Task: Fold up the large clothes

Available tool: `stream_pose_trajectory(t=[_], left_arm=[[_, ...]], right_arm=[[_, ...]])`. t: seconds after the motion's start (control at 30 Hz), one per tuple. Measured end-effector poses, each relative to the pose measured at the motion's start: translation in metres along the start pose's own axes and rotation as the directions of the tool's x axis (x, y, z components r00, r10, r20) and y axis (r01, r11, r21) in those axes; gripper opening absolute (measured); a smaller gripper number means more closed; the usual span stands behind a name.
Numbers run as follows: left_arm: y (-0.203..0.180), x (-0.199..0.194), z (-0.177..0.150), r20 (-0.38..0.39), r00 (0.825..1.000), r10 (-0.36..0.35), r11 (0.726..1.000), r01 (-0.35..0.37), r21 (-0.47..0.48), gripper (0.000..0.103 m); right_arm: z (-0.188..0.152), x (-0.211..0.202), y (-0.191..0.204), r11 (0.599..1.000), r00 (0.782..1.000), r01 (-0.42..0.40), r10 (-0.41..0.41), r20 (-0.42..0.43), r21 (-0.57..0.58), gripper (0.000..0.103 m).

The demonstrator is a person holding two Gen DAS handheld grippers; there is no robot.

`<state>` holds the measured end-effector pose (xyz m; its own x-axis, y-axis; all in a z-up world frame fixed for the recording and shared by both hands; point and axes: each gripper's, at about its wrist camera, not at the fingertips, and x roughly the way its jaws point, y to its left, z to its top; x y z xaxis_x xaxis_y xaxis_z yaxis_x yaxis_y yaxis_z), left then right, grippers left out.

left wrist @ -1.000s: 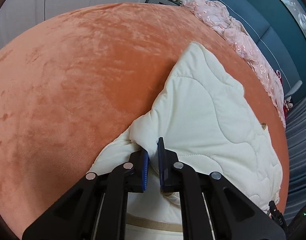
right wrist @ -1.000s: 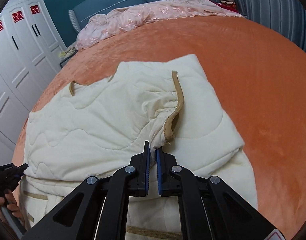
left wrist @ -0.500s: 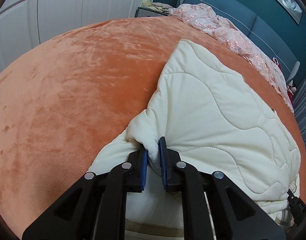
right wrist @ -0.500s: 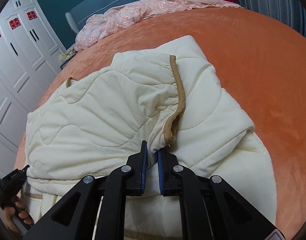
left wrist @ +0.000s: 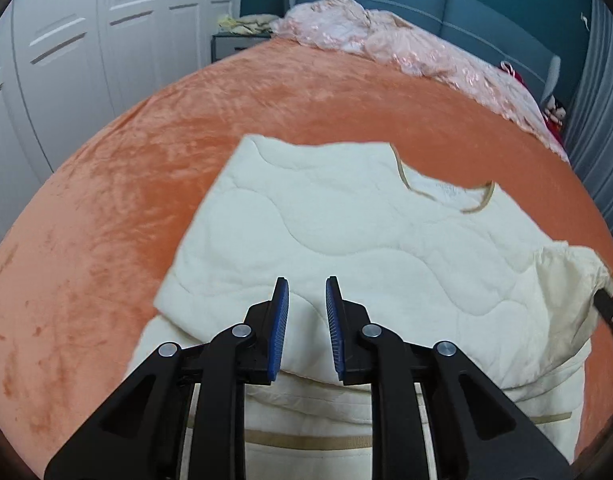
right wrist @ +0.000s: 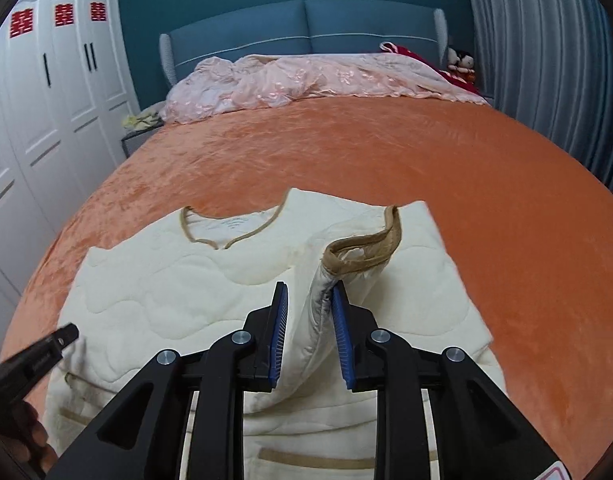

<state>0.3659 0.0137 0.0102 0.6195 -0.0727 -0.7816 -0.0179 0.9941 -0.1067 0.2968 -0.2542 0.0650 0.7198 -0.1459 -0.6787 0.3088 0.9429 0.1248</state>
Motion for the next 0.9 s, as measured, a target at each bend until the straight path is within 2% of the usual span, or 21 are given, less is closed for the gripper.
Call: stream_pose_trajectory(t=[0.1, 0.2, 0.27, 0.37, 0.43, 0.5, 0.63, 0.73, 0.8, 0.9], left_arm=[[-0.002, 0.024, -0.012, -0.049, 0.998, 0.038, 0.999, -0.037, 0.022, 0.02], [-0.003, 0.032, -0.024, -0.031, 0.998, 0.06, 0.996, -0.058, 0.074, 0.02], [-0.005, 0.032, -0.027, -0.02, 0.997, 0.072, 0.994, -0.071, 0.078, 0.02], [-0.007, 0.023, -0.021, -0.031, 0.998, 0.06, 0.998, -0.059, 0.034, 0.018], [-0.008, 0.011, -0.013, -0.017, 1.0, 0.012, 1.0, -0.012, 0.001, 0.019], [-0.012, 0.007, -0.006, -0.006, 1.0, 0.007, 1.0, -0.007, 0.006, 0.02], [-0.01, 0.032, -0.012, -0.074, 0.997, -0.003, 1.0, 0.003, 0.001, 0.022], [-0.008, 0.038, -0.03, -0.008, 1.0, 0.004, 0.999, -0.004, 0.045, 0.022], [-0.01, 0.039, -0.041, 0.038, 0.999, 0.011, 0.997, -0.014, 0.08, 0.022], [-0.007, 0.039, -0.043, 0.053, 0.999, -0.009, 0.998, 0.006, 0.06, 0.022]], right_arm=[[-0.006, 0.004, -0.053, 0.991, 0.995, 0.059, -0.049, -0.082, 0.12, 0.025], [-0.022, -0.013, -0.108, 0.955, 0.984, 0.172, -0.157, -0.081, 0.24, 0.027], [-0.025, -0.026, -0.121, 0.946, 0.991, 0.136, -0.127, -0.048, 0.293, 0.027], [-0.016, -0.022, -0.088, 0.978, 0.999, -0.002, 0.012, -0.043, 0.208, 0.027], [-0.011, -0.011, -0.045, 0.991, 0.994, -0.088, 0.093, -0.053, 0.097, 0.026], [-0.013, 0.004, -0.005, 0.988, 0.985, -0.153, 0.153, -0.081, -0.001, 0.026], [-0.036, 0.037, 0.039, 0.977, 0.972, -0.179, 0.158, -0.172, -0.117, 0.026], [-0.055, 0.055, 0.045, 0.976, 0.969, -0.158, 0.123, -0.213, -0.152, 0.025], [-0.064, 0.062, 0.038, 0.979, 0.968, -0.155, 0.124, -0.219, -0.133, 0.017], [-0.074, 0.067, 0.029, 0.976, 0.967, -0.183, 0.156, -0.203, -0.119, 0.015]])
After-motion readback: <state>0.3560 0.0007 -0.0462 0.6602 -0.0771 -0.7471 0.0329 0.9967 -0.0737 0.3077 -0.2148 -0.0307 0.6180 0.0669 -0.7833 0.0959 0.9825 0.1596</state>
